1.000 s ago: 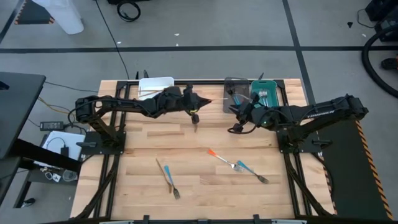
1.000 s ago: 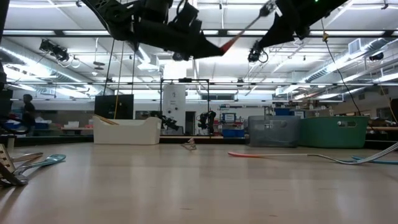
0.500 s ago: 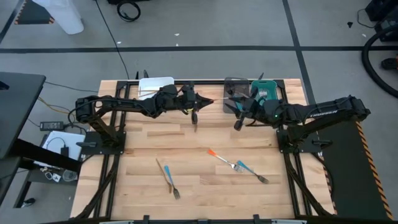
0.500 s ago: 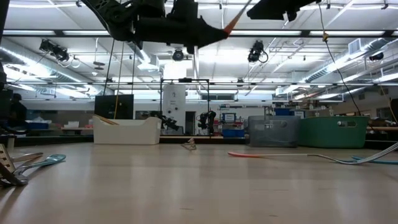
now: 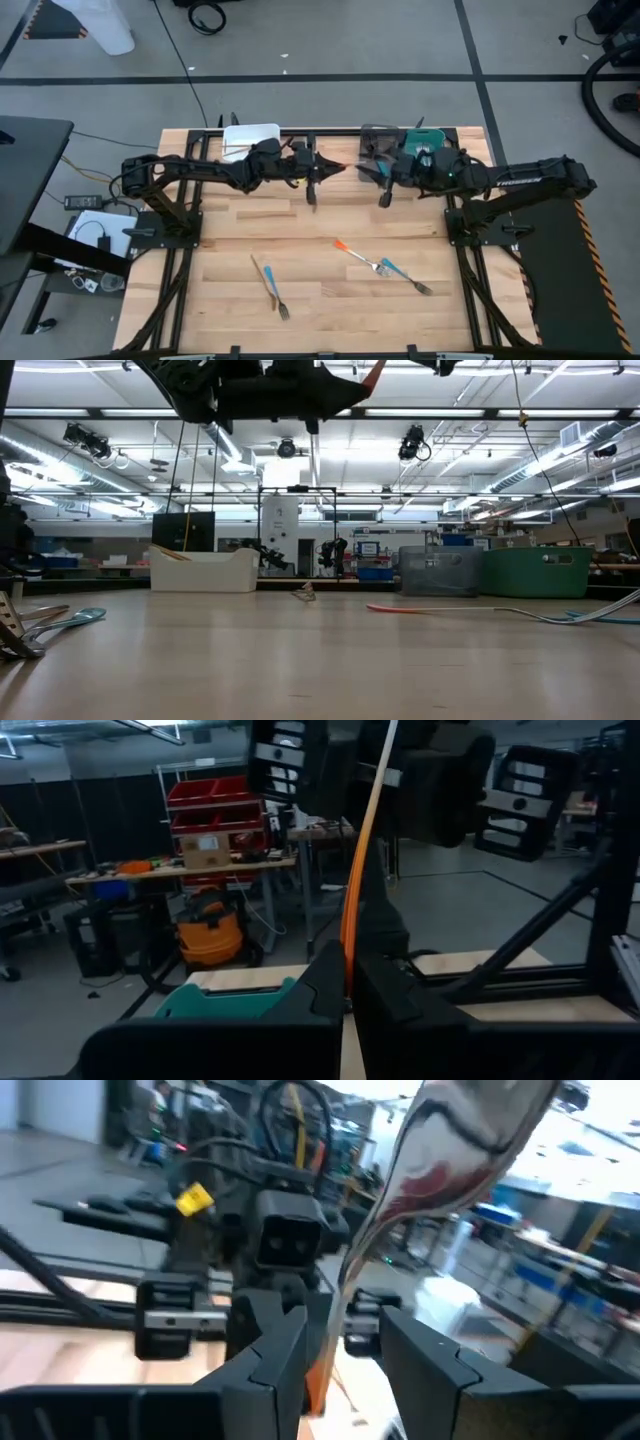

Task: Sort silverware by color (type)
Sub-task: Put the left orange fork into the green bin

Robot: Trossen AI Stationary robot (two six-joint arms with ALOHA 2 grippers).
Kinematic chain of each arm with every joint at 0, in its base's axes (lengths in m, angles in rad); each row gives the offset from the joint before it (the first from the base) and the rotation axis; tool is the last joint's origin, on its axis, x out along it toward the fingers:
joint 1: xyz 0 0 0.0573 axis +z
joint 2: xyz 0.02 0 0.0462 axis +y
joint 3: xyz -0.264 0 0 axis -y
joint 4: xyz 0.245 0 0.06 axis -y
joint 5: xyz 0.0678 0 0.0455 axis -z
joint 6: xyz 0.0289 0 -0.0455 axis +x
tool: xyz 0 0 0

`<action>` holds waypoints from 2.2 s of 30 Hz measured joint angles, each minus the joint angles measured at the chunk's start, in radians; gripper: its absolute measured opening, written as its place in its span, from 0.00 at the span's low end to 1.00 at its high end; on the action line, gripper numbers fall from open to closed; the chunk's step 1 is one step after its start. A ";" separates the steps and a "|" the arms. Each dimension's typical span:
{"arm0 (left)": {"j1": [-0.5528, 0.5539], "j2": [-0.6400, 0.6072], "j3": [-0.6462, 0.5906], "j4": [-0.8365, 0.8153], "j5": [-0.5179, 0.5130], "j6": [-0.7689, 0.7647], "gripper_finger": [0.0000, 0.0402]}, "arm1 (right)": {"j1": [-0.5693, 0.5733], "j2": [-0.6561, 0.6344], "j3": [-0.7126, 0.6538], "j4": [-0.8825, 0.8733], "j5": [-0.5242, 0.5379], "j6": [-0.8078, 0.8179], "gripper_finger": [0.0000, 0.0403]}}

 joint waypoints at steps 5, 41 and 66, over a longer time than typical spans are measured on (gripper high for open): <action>-0.019 0.000 0.000 0.001 -0.022 0.003 0.04 | -0.022 0.026 0.000 0.059 -0.060 -0.007 0.34; -0.007 -0.035 0.000 -0.252 -0.092 0.081 0.37 | -0.026 0.032 0.000 -0.048 -0.010 -0.011 0.03; -0.117 -0.035 0.000 -0.643 -0.100 0.028 0.37 | -0.198 0.032 0.000 -0.385 0.328 0.069 0.04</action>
